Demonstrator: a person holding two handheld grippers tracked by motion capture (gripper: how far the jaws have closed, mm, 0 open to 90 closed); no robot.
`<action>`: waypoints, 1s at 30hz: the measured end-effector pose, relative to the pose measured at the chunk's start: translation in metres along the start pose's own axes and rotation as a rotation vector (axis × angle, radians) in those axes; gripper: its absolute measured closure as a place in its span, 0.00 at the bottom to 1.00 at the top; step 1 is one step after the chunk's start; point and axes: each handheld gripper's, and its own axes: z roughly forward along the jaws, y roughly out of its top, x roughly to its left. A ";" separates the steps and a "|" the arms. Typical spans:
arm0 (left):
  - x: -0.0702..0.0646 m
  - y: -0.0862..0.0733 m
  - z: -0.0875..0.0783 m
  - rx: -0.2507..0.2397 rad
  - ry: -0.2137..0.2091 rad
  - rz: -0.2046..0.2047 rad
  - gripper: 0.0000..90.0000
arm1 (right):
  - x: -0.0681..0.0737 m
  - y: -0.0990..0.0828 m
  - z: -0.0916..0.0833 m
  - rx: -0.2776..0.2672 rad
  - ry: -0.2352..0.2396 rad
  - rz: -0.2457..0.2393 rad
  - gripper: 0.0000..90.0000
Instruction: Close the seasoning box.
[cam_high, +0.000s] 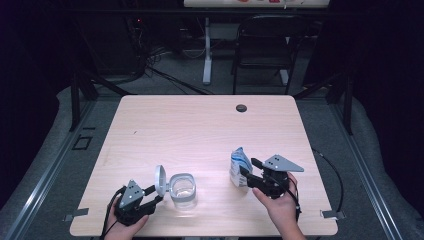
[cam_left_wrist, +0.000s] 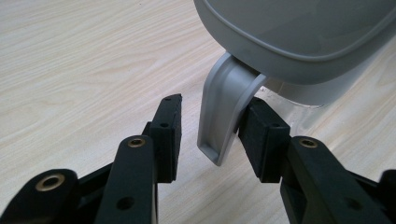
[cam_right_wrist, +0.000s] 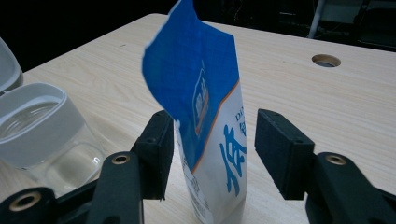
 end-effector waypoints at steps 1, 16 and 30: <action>0.000 0.000 0.000 0.000 0.000 0.000 0.67 | 0.000 -0.001 0.000 0.003 0.001 -0.002 0.53; 0.000 0.000 0.001 0.003 0.000 0.002 0.66 | 0.006 -0.034 0.016 0.025 -0.032 0.044 0.45; 0.000 -0.001 0.001 -0.005 0.000 -0.003 0.66 | 0.005 -0.055 0.031 0.014 -0.054 0.143 0.43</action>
